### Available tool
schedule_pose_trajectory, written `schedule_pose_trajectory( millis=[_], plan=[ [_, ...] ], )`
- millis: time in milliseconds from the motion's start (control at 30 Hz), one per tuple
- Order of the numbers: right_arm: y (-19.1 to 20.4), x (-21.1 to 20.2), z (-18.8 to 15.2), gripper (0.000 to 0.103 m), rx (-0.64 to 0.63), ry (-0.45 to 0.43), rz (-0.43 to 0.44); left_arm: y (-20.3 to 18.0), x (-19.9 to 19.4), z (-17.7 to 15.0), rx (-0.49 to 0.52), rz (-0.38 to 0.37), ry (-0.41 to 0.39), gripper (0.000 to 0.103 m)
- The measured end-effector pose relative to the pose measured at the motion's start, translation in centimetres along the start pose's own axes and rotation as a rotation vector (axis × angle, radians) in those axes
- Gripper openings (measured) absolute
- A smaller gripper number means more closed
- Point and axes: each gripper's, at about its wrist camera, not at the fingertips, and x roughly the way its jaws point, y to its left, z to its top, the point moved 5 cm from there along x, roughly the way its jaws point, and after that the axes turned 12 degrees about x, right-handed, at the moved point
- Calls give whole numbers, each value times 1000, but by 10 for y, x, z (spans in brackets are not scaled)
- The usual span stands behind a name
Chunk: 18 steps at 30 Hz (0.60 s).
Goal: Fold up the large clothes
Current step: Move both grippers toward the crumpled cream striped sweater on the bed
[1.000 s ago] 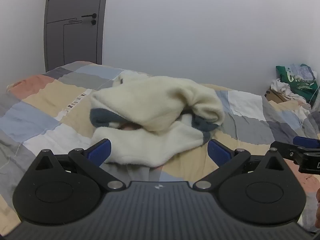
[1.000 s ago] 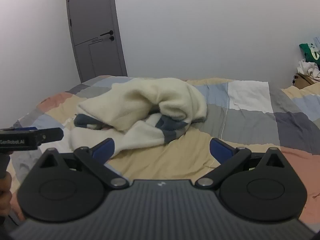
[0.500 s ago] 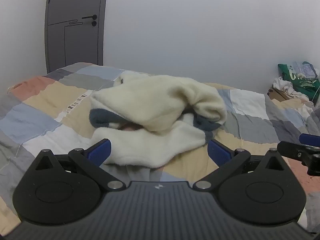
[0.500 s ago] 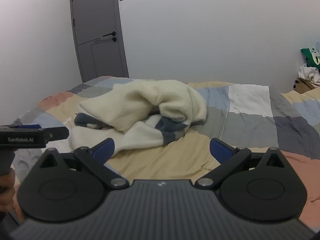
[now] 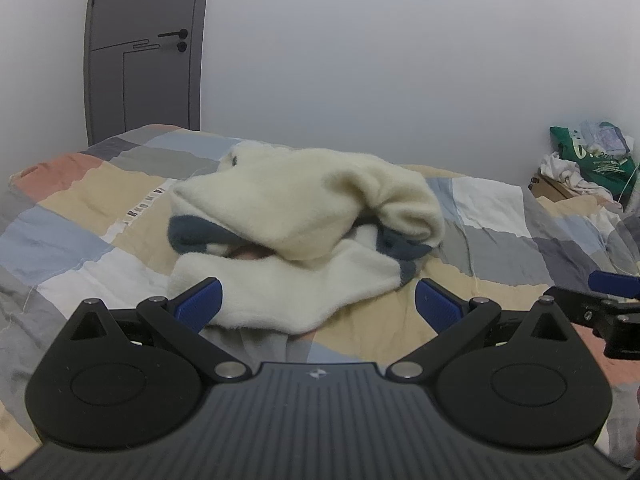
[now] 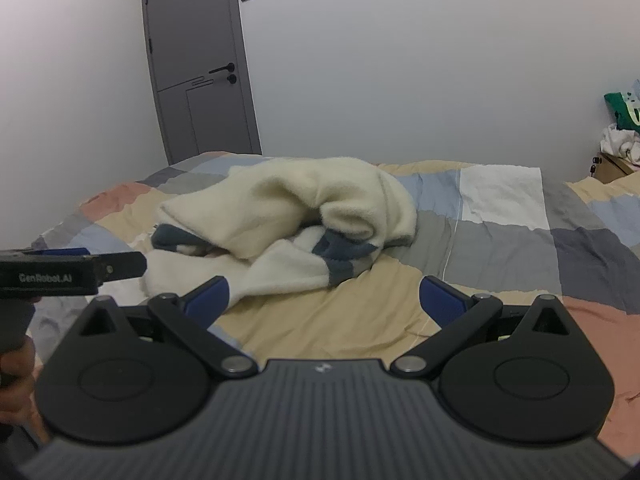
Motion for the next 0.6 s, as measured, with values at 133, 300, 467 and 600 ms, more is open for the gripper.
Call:
schedule_pose_trajectory(
  millis=[133, 300, 467, 600],
  plan=[
    [0, 0, -3, 103, -2, 2, 0, 4, -1, -1, -15, 6, -1, 103],
    [0, 0, -4, 103, -3, -8, -1, 5, -1, -1, -25, -1, 1, 103],
    [-2, 0, -4, 103, -2, -18, -3, 5, -1, -1, -26, -3, 1, 103],
    [-3, 0, -3, 103, -1, -27, -1, 4, 0, -2, -21, 0, 0, 103]
  ],
)
